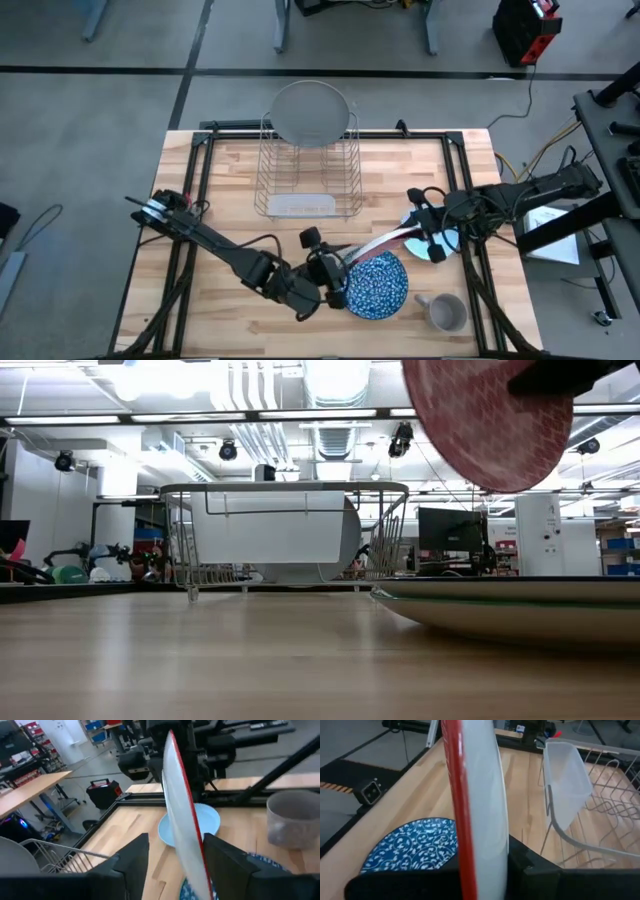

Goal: Sort dishes
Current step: Put the red plate into the dish rack

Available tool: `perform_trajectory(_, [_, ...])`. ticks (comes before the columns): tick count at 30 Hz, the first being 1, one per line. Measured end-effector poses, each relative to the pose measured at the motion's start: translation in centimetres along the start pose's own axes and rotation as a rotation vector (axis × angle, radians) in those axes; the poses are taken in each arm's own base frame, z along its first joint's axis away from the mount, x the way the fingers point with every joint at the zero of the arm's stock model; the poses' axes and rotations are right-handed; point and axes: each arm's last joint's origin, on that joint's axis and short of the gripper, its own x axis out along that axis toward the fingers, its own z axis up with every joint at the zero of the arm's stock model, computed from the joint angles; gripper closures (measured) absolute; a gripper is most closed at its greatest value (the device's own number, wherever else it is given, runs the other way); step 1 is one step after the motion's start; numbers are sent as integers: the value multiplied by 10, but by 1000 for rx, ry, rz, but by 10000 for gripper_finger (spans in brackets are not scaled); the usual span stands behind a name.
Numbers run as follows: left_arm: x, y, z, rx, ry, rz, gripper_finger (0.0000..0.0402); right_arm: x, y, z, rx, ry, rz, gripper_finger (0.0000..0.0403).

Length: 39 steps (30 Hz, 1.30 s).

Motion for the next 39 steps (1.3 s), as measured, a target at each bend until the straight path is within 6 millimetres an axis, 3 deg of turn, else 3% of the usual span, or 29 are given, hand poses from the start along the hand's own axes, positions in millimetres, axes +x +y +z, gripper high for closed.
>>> perform_trajectory(5, [-15, 3, -3, 72, 35, 48, 215, -9, 8, 4, -2, -65, 264, 380])
perform_trajectory(10, [-37, 12, 0, 110, 10, 229, 214, -9, 16, 18, -43, -220, 623, 380])
perform_trajectory(18, [-49, 24, -3, 66, -14, 356, 214, 4, 30, 28, -303, -422, 1279, 380])
perform_trajectory(21, [-50, 26, -7, 69, -5, 362, 214, 9, 32, 28, -386, -480, 1410, 380])
perform_trajectory(29, [-52, 30, -15, 83, 10, 384, 214, 20, 31, 32, -349, -437, 1267, 381])
perform_trajectory(33, [-56, 34, -20, 106, 27, 387, 214, 19, 20, 42, -166, -327, 844, 381])
perform_trajectory(39, [-84, 61, -17, 16, -20, 408, 229, 0, -4, 53, -21, -39, 174, 381])
